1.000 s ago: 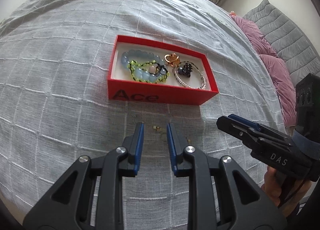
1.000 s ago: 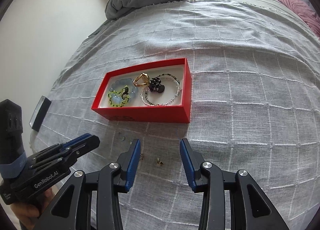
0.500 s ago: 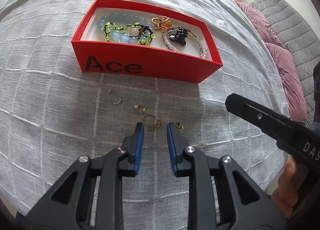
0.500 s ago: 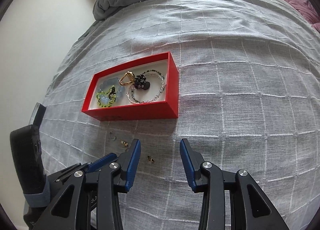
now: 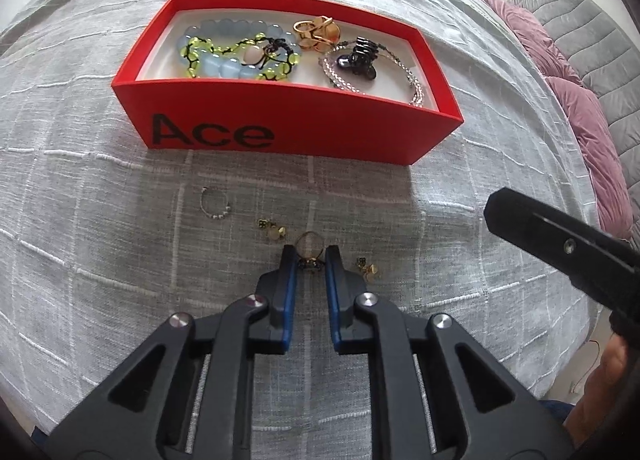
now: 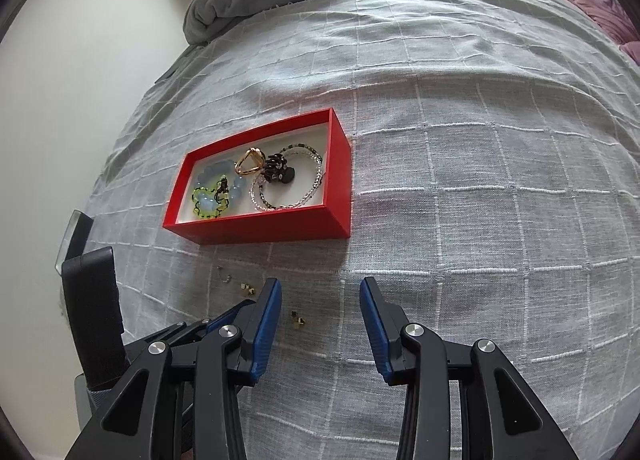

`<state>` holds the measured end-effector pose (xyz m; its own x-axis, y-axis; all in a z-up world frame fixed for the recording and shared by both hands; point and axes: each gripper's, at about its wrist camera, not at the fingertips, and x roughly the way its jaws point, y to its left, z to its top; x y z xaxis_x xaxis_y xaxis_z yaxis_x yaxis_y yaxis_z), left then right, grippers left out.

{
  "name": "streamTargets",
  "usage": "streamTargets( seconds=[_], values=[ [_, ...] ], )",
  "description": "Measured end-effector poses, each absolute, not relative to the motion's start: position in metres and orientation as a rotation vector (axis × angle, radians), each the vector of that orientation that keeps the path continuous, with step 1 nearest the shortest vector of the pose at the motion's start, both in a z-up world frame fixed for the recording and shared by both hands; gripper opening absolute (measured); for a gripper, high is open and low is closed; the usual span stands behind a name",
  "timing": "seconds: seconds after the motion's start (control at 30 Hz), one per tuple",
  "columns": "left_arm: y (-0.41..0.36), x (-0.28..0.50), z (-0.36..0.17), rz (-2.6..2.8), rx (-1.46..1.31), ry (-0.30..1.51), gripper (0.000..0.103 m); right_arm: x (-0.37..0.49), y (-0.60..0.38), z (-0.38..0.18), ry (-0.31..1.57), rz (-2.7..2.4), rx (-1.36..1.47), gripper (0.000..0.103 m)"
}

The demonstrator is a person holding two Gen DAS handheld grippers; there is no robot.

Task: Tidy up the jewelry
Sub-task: 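Withdraw both tools from the red box toward the earrings on the cover, then grasp the gold hoop earring with the left tool while the right grasps a gold stud earring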

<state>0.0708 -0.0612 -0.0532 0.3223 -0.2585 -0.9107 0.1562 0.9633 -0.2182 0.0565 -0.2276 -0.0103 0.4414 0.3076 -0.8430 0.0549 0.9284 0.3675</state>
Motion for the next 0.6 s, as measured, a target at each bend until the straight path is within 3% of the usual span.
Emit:
streamTargets(
  seconds=[0.6],
  values=[
    [0.008,0.061,-0.022,-0.265,-0.243,1.154,0.015,0.056,-0.200,-0.033,1.208,0.230,0.255,0.041]
  ],
)
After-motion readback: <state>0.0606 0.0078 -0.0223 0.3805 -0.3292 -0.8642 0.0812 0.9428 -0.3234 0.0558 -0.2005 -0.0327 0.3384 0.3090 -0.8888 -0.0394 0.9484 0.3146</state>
